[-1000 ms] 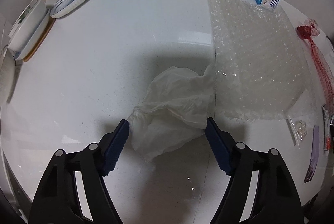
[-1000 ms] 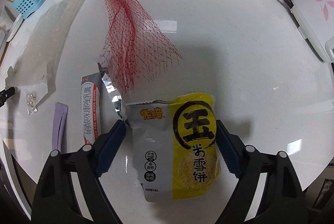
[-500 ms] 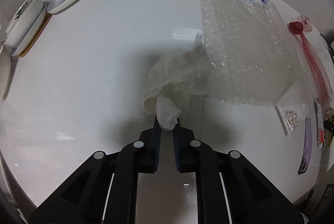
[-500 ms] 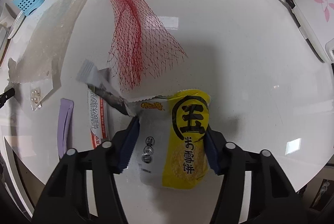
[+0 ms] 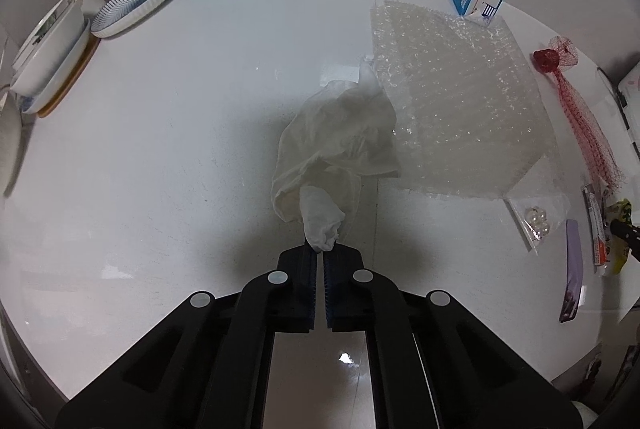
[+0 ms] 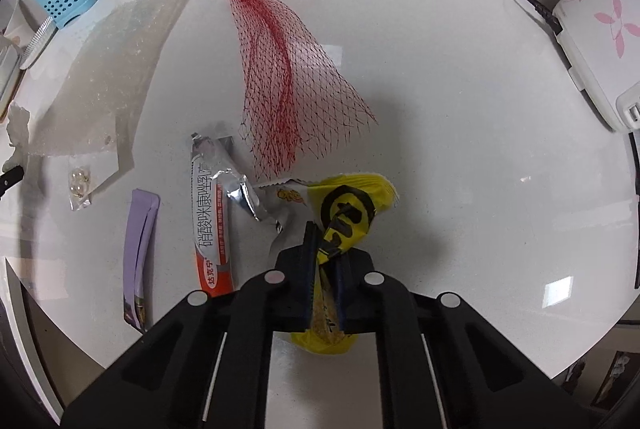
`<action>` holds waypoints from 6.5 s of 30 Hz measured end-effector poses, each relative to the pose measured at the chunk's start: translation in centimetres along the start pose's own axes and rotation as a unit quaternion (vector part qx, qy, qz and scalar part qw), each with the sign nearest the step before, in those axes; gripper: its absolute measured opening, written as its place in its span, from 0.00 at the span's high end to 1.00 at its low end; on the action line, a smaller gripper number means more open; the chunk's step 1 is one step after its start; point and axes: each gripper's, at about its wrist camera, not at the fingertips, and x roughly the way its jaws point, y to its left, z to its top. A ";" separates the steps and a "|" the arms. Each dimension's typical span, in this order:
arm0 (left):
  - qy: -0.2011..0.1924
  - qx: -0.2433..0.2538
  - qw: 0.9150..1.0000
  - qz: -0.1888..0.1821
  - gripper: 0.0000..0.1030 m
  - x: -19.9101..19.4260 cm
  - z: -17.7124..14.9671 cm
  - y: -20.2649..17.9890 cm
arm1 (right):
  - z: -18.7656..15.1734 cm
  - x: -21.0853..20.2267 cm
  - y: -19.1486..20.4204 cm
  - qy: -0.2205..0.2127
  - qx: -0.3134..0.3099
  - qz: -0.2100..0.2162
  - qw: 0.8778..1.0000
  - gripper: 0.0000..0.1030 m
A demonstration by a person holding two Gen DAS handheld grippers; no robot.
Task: Collect trash
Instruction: 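Carry the tissue and snack bag down over the wastebasket, then open both tools to drop the tissue and snack bag into the wastebasket, then raise both open tools back up to the counter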
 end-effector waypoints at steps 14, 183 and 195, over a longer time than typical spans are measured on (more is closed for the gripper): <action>-0.025 0.010 1.000 -0.010 0.98 -2.5 -1.6 -0.4 | -0.8 -0.7 -0.6 -0.014 0.012 0.009 1.000 0.95; 0.046 0.078 0.989 -0.119 0.06 23.4 -39.9 -8.0 | -36.3 25.3 8.5 -0.017 -0.013 0.048 0.999 0.08; 0.002 0.054 0.991 -0.121 0.08 11.1 -34.2 -6.5 | -33.9 14.0 7.2 -0.039 0.005 0.044 0.998 0.08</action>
